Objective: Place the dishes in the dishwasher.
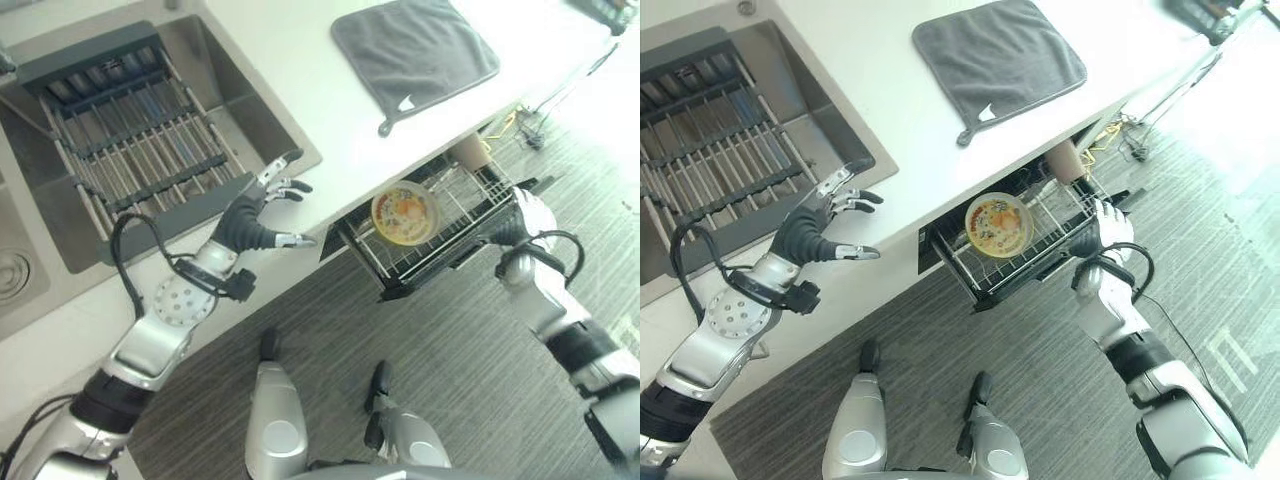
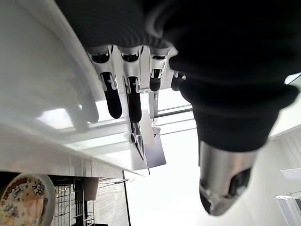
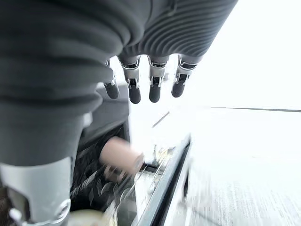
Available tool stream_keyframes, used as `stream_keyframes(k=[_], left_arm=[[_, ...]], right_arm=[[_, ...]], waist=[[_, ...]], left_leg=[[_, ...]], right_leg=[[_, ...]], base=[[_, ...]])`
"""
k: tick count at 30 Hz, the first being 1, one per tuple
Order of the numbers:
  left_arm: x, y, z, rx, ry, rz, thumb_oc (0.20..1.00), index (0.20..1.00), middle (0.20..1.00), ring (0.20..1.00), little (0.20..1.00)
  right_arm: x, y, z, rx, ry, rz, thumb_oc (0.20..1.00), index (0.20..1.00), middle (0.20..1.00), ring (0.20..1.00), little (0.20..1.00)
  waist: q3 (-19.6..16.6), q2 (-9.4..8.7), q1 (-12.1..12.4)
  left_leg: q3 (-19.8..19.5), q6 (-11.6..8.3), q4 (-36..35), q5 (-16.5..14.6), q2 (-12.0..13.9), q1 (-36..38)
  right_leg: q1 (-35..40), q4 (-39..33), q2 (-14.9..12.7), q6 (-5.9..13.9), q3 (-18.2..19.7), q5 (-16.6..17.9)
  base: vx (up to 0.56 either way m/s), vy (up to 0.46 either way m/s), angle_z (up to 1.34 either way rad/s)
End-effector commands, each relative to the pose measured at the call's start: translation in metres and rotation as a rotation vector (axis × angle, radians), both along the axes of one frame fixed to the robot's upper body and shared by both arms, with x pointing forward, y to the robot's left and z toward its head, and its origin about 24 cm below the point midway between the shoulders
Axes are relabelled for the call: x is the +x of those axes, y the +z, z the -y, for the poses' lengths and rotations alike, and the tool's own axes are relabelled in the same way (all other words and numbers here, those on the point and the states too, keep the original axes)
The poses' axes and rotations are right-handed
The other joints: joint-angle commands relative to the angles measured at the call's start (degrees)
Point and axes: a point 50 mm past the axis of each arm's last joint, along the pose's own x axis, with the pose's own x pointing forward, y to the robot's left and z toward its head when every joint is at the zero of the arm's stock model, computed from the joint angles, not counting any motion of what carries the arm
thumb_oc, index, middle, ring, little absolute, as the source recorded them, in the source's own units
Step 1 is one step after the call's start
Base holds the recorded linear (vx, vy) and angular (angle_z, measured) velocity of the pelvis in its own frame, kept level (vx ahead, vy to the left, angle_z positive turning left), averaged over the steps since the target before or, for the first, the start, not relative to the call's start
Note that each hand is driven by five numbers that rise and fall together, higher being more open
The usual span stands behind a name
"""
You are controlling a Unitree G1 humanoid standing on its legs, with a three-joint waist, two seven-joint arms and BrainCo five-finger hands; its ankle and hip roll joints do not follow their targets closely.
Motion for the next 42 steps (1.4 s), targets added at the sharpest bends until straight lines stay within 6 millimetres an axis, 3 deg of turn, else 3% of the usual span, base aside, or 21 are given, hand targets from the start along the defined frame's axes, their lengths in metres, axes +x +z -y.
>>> stream_keyframes(k=[1, 3, 6, 13, 18, 19, 20, 23, 27, 32, 36, 38, 42], left_arm=[[-0.010, 0.003, 0.006, -0.031, -0.040, 0.051, 1.000, 1.000, 1.000, 1.000, 1.000], [-0.020, -0.013, -0.011, -0.071, 0.012, 0.009, 1.000, 1.000, 1.000, 1.000, 1.000], [-0.023, -0.022, -0.016, -0.097, 0.040, -0.006, 1.000, 1.000, 1.000, 1.000, 1.000], [-0.026, -0.035, -0.022, -0.137, 0.057, -0.050, 1.000, 1.000, 1.000, 1.000, 1.000], [-0.014, -0.040, -0.009, -0.153, 0.009, -0.056, 1.000, 1.000, 1.000, 1.000, 1.000], [-0.014, -0.040, -0.009, -0.153, 0.009, -0.056, 1.000, 1.000, 1.000, 1.000, 1.000], [-0.009, -0.042, -0.003, -0.153, -0.005, -0.060, 1.000, 1.000, 1.000, 1.000, 1.000], [-0.008, -0.045, -0.002, -0.151, -0.016, -0.076, 1.000, 1.000, 1.000, 1.000, 1.000], [-0.009, -0.046, -0.001, -0.141, -0.027, -0.092, 1.000, 1.000, 1.000, 1.000, 1.000], [-0.007, -0.039, 0.001, -0.121, -0.040, -0.073, 1.000, 1.000, 1.000, 1.000, 1.000], [0.010, -0.016, 0.012, -0.111, -0.079, 0.024, 1.000, 1.000, 1.000, 1.000, 1.000], [0.023, 0.004, 0.018, -0.104, -0.096, 0.089, 1.000, 1.000, 1.000, 1.000, 1.000], [0.035, 0.034, 0.025, -0.099, -0.114, 0.195, 1.000, 1.000, 1.000, 1.000, 1.000]], right_arm=[[-0.001, 0.008, 0.013, -0.025, -0.006, 0.087, 1.000, 1.000, 1.000, 1.000, 1.000], [-0.039, -0.023, 0.035, 0.279, -0.096, 0.208, 1.000, 1.000, 1.000, 1.000, 1.000], [-0.055, -0.040, 0.041, 0.451, -0.189, 0.330, 1.000, 1.000, 1.000, 1.000, 1.000], [-0.087, -0.090, 0.055, 0.741, -0.448, 0.410, 1.000, 1.000, 1.000, 1.000, 1.000], [-0.082, -0.131, 0.036, 1.186, -0.505, 0.429, 1.000, 1.000, 1.000, 1.000, 1.000], [-0.082, -0.131, 0.036, 1.186, -0.505, 0.429, 1.000, 1.000, 1.000, 1.000, 1.000], [-0.071, -0.135, 0.022, 1.441, -0.408, 0.478, 1.000, 1.000, 1.000, 1.000, 1.000], [-0.070, -0.142, 0.017, 1.566, -0.369, 0.501, 1.000, 1.000, 1.000, 1.000, 1.000], [-0.062, -0.144, 0.012, 1.664, -0.283, 0.495, 1.000, 1.000, 1.000, 1.000, 1.000], [-0.049, -0.141, 0.015, 1.715, -0.187, 0.491, 1.000, 1.000, 1.000, 1.000, 1.000], [-0.020, -0.120, 0.017, 1.782, -0.093, 0.559, 1.000, 1.000, 1.000, 1.000, 1.000], [0.009, -0.095, 0.016, 1.795, -0.039, 0.599, 1.000, 1.000, 1.000, 1.000, 1.000], [0.035, -0.064, 0.027, 1.839, 0.031, 0.685, 1.000, 1.000, 1.000, 1.000, 1.000]], waist=[[-6.1, 1.93, -0.7], [-9.5, 3.02, -3.3], [-10.9, 4.17, -4.7], [-13.2, 6.90, -5.7], [-14.8, 8.55, -5.3], [-14.8, 8.55, -5.3], [-15.4, 9.13, -4.8], [-15.6, 9.48, -4.4], [-15.5, 10.03, -3.3], [-12.7, 10.92, -1.6], [-8.3, 12.00, -0.3], [-5.9, 12.46, 0.2], [-1.2, 13.59, 0.8]], left_leg=[[2.0, 0.31, -6.1, 0.2, 2.8, 3.7], [3.9, 0.58, -7.5, 0.0, 3.1, 7.7], [4.8, 0.79, -8.0, -0.5, 3.0, 10.2], [6.1, 0.79, -8.7, -1.3, 2.6, 14.2], [5.5, 0.43, -10.8, -0.7, 2.4, 16.5], [5.5, 0.43, -10.8, -0.7, 2.4, 16.5], [4.6, 0.37, -10.8, -0.6, 2.4, 16.7], [4.2, 0.08, -10.3, -0.7, 2.5, 17.1], [3.5, -0.17, -8.5, -1.3, 2.3, 17.1], [0.9, -1.05, -0.9, -2.9, 1.8, 13.0], [-1.8, -1.37, 4.6, -3.7, 0.8, 5.1], [-2.6, -1.18, 6.2, -3.9, -0.1, 1.4], [-3.8, -0.41, 9.4, -4.3, -1.9, -4.2]], right_leg=[[4.5, 3.3, -2.3, 3.21, 0.4, -5.2], [6.5, 2.4, -2.9, 3.54, 1.6, -5.0], [7.5, 2.4, -3.3, 3.60, 2.3, -5.1], [10.2, 2.5, -4.1, 3.93, 1.7, -6.1], [11.7, 1.5, -4.1, 3.52, -0.7, -5.7], [11.7, 1.5, -4.1, 3.52, -0.7, -5.7], [11.7, 2.5, -3.7, 2.77, -1.5, -6.4], [12.0, 3.5, -3.5, 2.32, -2.3, -7.1], [12.5, 5.4, -3.3, 1.79, -3.7, -8.5], [10.0, 11.5, -3.6, 0.68, -4.6, -10.9], [3.9, 15.5, -4.8, 0.40, -3.7, -11.4], [0.6, 16.5, -5.4, 0.37, -3.2, -11.0], [-5.2, 19.7, -6.1, -0.12, -2.1, -10.5]], base=[[0.13, 0.068, -0.18], [0.19, 0.135, -0.14], [0.10, 0.097, -0.24], [0.10, 0.067, -0.10], [0.02, 0.024, 0.08], [0.05, 0.002, 0.17], [0.06, -0.001, 0.14], [0.08, -0.003, 0.18], [0.09, -0.002, 0.14], [0.01, -0.020, 0.12], [-0.25, -0.038, 0.24], [-0.32, -0.026, 0.12], [-0.30, -0.011, -0.03]])
